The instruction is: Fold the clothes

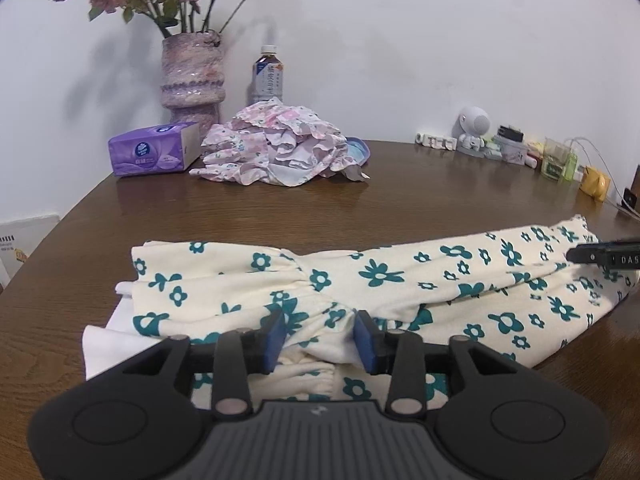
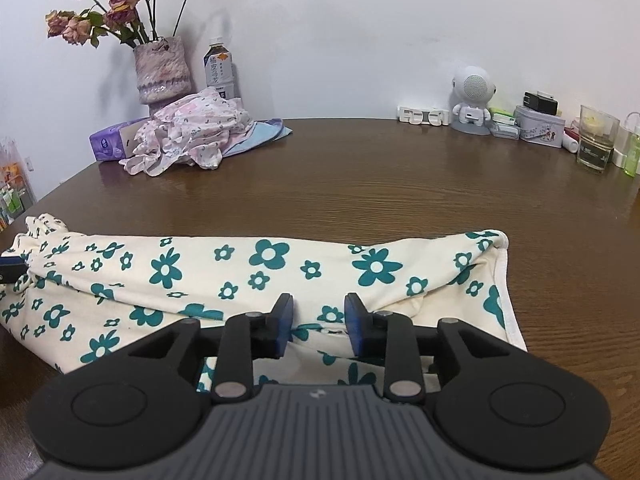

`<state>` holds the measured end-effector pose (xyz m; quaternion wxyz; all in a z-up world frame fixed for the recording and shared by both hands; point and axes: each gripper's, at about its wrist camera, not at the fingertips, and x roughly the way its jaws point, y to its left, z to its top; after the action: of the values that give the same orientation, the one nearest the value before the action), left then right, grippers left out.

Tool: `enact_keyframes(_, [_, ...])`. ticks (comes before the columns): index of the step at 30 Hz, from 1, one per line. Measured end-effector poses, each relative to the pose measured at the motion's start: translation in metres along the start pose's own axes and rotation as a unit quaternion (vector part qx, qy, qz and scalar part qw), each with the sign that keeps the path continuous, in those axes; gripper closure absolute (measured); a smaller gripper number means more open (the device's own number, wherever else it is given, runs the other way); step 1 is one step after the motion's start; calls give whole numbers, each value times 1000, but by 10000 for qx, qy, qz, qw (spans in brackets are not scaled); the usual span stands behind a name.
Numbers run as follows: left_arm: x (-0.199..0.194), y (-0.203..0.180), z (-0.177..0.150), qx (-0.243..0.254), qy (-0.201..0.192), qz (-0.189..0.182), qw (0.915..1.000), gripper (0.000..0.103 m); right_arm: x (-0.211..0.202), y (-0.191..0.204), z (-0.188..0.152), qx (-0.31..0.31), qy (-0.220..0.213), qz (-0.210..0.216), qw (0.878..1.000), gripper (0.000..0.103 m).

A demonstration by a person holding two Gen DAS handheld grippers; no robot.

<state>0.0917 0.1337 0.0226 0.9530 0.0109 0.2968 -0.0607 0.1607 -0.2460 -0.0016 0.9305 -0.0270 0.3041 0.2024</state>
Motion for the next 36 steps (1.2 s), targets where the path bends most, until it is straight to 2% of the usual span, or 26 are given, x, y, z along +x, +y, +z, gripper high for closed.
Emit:
enact_keyframes(3, [1,-6,0,141,10,106,9998,63,0,0,0,-18,1,6,10000,72])
enact_keyframes(12, [0,-2,-1,32,-10,28,10000,63,0,2,0,-78,9,78,9999,66])
enact_keyframes(15, [-8,-1,2,-26,-68,96,9999,63,-1,0,0,-39,-18,142,9999,65])
enact_keyframes(17, [-22,-3,9,15,-252,137,9996,59,-3,-2,0,1,-42,200,9998,64])
enact_keyframes(19, [-36,-7,18,49,-514,83,9986,49,-12,-4,4,136,-142,364,9991,64])
enact_keyframes(22, [-39,-23,33,180,-718,-101,9972,47,-40,5,18,76,-662,541,9963,60])
enact_keyframes(26, [-10,-52,41,295,-498,-418,9974,48,-38,34,31,-209,-749,854,9933,58])
enact_keyframes(27, [-2,-59,42,287,-420,-496,9975,48,-30,42,30,-223,-663,913,9934,58])
enact_keyframes(29, [11,-69,41,315,-292,-567,9975,57,-14,59,27,-234,-450,1053,9931,60])
enact_keyframes(31, [22,-78,39,360,-173,-610,9973,57,2,75,21,-261,-226,1173,9925,61])
enact_keyframes(36, [46,-85,26,448,186,-579,9971,57,16,96,16,-602,-35,975,9934,61])
